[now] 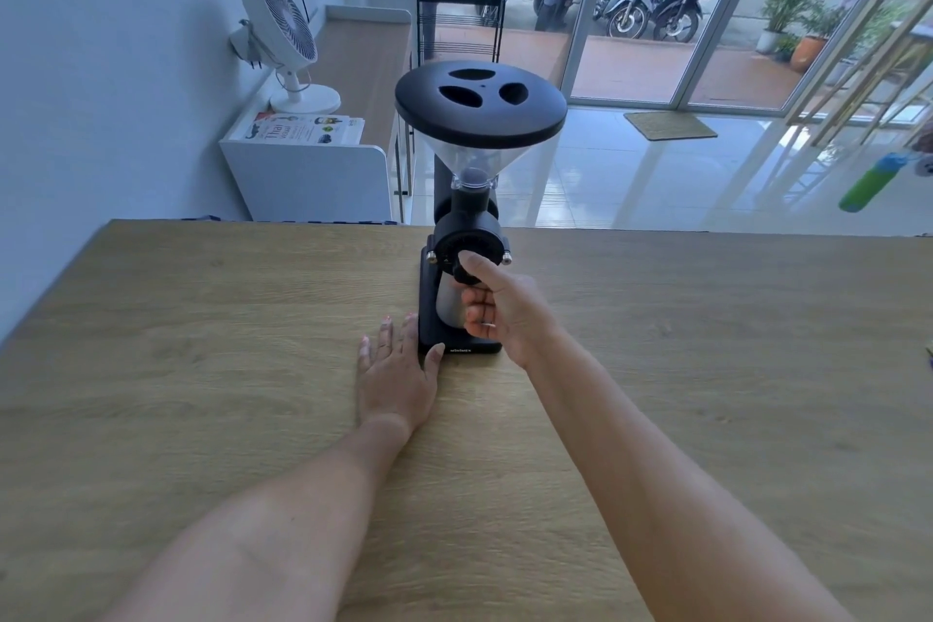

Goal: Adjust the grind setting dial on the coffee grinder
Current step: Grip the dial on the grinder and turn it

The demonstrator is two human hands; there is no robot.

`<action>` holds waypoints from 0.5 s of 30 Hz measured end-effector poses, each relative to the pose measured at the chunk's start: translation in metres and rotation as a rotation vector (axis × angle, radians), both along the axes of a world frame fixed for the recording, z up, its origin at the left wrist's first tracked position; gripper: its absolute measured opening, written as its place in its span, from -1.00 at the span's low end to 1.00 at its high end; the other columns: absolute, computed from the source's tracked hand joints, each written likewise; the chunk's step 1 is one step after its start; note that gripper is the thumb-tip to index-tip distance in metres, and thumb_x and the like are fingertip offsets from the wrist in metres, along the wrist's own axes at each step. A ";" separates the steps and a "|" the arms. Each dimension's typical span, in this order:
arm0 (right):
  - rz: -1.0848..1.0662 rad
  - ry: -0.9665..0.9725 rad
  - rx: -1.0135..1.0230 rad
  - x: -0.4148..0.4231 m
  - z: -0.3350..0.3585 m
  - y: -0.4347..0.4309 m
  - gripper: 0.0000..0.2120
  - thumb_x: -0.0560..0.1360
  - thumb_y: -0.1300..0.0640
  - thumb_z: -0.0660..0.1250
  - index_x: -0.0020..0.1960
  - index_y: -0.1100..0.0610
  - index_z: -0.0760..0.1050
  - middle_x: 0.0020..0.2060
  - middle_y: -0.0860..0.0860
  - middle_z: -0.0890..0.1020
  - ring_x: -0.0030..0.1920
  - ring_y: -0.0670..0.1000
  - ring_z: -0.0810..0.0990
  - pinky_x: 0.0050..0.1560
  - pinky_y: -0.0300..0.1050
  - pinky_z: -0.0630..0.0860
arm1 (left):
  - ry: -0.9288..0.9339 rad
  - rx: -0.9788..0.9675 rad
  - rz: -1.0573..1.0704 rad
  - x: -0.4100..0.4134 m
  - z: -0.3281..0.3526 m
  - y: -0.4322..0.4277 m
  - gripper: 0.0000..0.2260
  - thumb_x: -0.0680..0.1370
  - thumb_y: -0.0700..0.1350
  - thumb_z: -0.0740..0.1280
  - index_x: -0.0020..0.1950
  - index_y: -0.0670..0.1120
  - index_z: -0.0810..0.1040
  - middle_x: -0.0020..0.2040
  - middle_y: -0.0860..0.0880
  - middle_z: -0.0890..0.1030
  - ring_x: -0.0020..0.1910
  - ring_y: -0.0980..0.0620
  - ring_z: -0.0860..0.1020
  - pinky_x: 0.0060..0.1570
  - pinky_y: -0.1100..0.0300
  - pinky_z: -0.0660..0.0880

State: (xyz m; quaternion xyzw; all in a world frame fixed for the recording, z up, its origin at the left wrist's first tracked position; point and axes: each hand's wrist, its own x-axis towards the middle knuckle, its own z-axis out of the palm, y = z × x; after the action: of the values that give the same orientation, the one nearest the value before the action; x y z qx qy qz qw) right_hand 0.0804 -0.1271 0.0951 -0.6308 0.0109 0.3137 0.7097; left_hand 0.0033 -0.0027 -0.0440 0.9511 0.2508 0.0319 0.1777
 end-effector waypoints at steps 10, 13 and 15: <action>-0.014 0.010 0.007 0.001 -0.002 0.001 -0.63 0.42 -0.09 0.51 0.00 0.21 0.64 -0.42 -0.03 0.52 -0.48 -0.08 0.45 -0.33 -0.18 0.51 | -0.001 -0.001 -0.002 0.001 -0.002 0.000 -0.41 0.63 0.25 -0.11 0.61 0.04 -0.06 0.61 -0.08 0.07 0.59 0.04 -0.10 0.55 -0.03 -0.17; -0.020 0.007 0.003 0.001 -0.001 0.001 -0.62 0.41 -0.09 0.52 0.02 0.21 0.63 -0.46 -0.05 0.51 -0.48 -0.09 0.44 -0.32 -0.19 0.50 | 0.000 -0.001 -0.003 0.001 -0.002 0.000 -0.41 0.63 0.26 -0.12 0.61 0.04 -0.06 0.61 -0.09 0.07 0.59 0.04 -0.10 0.55 -0.03 -0.17; -0.026 0.008 0.004 0.001 -0.001 0.001 -0.61 0.40 -0.09 0.54 0.02 0.21 0.63 -0.46 -0.06 0.50 -0.48 -0.08 0.43 -0.33 -0.20 0.49 | 0.002 0.003 -0.003 0.002 -0.002 0.000 -0.41 0.63 0.26 -0.12 0.61 0.04 -0.06 0.61 -0.09 0.06 0.59 0.04 -0.10 0.56 -0.04 -0.17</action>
State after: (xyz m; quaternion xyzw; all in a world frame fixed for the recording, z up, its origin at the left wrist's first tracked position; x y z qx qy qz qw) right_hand 0.0815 -0.1261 0.0939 -0.6278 0.0213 0.3068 0.7151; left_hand 0.0050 -0.0023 -0.0462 0.9517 0.2494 0.0311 0.1762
